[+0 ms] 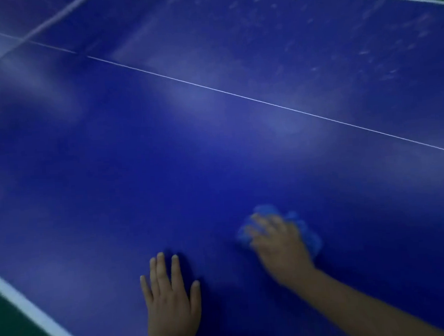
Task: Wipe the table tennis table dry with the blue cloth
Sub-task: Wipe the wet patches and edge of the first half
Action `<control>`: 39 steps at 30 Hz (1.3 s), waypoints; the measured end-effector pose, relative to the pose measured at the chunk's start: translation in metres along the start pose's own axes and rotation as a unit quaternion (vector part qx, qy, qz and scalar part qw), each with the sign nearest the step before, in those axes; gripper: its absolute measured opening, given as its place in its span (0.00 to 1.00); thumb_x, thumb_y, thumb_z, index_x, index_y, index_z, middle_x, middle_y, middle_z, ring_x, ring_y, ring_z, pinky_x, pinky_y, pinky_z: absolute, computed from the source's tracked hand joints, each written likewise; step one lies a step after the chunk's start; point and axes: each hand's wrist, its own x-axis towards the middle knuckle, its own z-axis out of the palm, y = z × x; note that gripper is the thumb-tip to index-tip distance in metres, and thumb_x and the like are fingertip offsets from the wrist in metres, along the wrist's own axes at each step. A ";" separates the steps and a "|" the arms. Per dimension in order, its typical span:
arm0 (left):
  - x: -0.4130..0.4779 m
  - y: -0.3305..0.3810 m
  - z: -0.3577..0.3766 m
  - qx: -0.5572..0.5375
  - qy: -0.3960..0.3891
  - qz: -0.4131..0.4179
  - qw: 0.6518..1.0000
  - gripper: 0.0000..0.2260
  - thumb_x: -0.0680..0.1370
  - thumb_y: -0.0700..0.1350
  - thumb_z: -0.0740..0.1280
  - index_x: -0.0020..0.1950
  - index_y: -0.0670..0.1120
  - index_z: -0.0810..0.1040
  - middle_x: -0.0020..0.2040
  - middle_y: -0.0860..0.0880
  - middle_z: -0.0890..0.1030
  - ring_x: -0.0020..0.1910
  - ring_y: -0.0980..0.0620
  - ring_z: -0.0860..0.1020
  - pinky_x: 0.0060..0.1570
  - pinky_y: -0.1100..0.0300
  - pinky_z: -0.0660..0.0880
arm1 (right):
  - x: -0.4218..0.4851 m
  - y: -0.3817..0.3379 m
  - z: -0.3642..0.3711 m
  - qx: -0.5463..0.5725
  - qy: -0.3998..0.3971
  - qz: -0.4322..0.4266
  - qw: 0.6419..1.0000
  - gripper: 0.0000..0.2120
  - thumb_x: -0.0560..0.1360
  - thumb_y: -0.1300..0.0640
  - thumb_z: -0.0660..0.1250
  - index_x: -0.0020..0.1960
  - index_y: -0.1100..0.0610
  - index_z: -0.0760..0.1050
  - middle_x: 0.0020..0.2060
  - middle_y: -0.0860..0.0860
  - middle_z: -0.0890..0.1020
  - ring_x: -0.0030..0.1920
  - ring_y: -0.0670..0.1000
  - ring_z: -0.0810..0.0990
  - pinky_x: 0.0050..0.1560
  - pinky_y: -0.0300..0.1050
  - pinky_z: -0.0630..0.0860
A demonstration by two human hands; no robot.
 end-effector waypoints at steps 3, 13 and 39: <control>-0.004 -0.046 -0.004 0.002 0.009 -0.086 0.996 0.40 0.81 0.66 0.41 0.74 0.37 0.69 0.77 0.34 0.62 0.76 0.35 0.57 0.74 0.42 0.43 | 0.050 0.057 -0.008 -0.008 0.036 0.244 0.969 0.22 0.82 0.48 0.53 0.70 0.51 0.76 0.73 0.55 0.72 0.69 0.63 0.71 0.62 0.63 0.73; 0.010 -0.087 0.018 0.018 0.034 -0.150 0.988 0.41 0.78 0.69 0.38 0.82 0.43 0.51 0.81 0.38 0.49 0.81 0.40 0.44 0.76 0.37 0.44 | 0.260 -0.054 0.023 0.009 0.022 0.052 0.998 0.23 0.80 0.48 0.51 0.68 0.52 0.76 0.72 0.55 0.73 0.70 0.60 0.71 0.63 0.58 0.71; -0.135 -0.020 0.043 -0.073 0.011 -0.143 0.987 0.33 0.79 0.61 0.53 0.77 0.40 0.67 0.78 0.35 0.61 0.78 0.35 0.57 0.72 0.33 0.49 | -0.137 -0.096 -0.004 0.003 -0.139 -0.394 0.908 0.18 0.82 0.43 0.59 0.71 0.38 0.70 0.75 0.43 0.68 0.76 0.52 0.65 0.68 0.59 0.68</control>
